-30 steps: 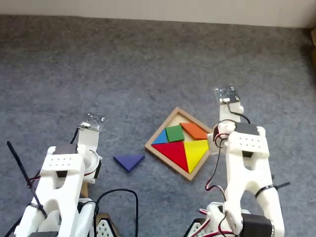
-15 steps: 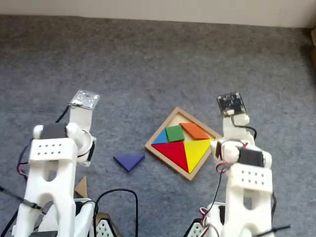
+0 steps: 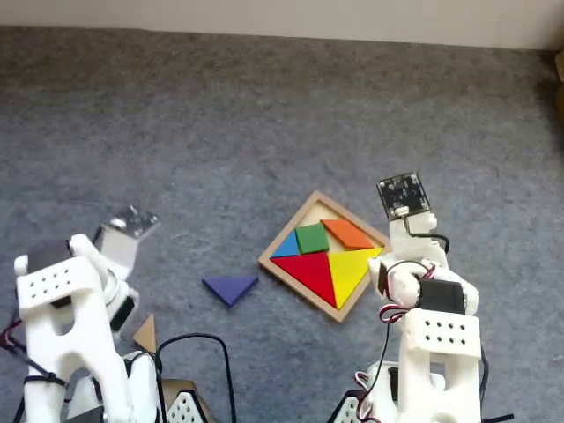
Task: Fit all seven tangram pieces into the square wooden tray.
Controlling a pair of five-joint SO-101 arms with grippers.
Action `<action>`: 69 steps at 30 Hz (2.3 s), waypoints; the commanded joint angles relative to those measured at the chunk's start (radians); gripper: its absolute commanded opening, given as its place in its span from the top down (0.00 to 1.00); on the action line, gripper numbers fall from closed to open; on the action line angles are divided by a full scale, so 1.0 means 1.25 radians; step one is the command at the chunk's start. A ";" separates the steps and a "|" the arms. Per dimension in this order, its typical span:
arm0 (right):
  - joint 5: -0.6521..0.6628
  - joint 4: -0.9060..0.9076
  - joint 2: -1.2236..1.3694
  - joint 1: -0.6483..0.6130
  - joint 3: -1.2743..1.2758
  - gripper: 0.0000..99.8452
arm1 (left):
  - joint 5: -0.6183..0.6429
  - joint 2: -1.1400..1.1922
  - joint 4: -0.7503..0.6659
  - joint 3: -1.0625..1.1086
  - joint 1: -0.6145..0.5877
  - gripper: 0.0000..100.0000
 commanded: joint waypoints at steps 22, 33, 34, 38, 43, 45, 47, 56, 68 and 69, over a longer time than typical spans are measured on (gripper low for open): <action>0.004 0.006 -0.018 -0.006 0.024 0.99 | 0.540 -0.010 -0.354 -0.093 0.450 0.93; -0.059 0.077 -0.023 -0.057 0.006 0.99 | 0.543 -0.018 -0.061 -0.332 0.255 0.86; -0.076 0.100 -0.019 -0.089 -0.018 0.99 | 0.543 -0.018 -0.061 -0.337 0.209 0.84; -0.160 0.180 -0.015 -0.285 -0.093 0.99 | 0.516 -0.018 -0.075 -0.358 0.033 0.82; -0.303 0.186 -0.014 -0.533 -0.141 0.95 | 0.473 -0.017 -0.075 -0.395 -0.125 0.82; -0.355 0.186 0.010 -0.620 -0.169 0.90 | 0.471 -0.014 -0.075 -0.393 -0.163 0.82; -0.393 0.170 0.062 -0.689 -0.201 0.86 | 0.471 -0.012 -0.075 -0.391 -0.193 0.82; -0.514 -0.047 0.441 -0.871 -0.365 0.86 | 0.470 -0.012 -0.075 -0.392 -0.321 0.82; -0.593 -0.069 0.825 -0.961 -0.673 0.85 | 0.470 -0.012 -0.141 -0.320 -0.359 0.82; -0.620 -0.062 0.844 -0.968 -0.697 0.85 | 0.470 -0.012 -0.151 -0.311 -0.360 0.82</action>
